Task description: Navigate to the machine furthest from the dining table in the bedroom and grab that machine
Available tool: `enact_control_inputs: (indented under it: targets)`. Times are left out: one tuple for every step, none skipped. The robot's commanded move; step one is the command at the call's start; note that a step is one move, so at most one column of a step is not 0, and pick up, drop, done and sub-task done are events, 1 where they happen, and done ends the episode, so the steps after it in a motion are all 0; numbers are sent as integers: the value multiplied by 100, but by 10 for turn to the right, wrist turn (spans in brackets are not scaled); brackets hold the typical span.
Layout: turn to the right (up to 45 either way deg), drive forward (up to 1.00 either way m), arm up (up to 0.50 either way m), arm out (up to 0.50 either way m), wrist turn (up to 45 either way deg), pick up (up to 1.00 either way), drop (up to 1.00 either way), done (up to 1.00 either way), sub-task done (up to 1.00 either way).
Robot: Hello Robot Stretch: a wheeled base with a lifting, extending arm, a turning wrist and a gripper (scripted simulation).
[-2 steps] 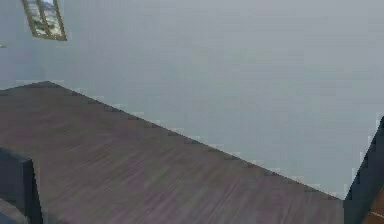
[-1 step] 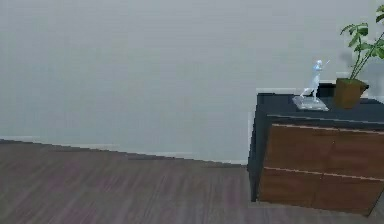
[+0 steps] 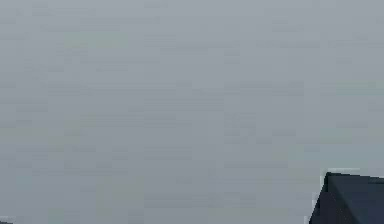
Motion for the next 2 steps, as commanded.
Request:
enact_control_inputs:
  targets:
    - [60,0,0,0,0,0,0,0,0]
    - [0,25,0,0,0,0,0,0,0]
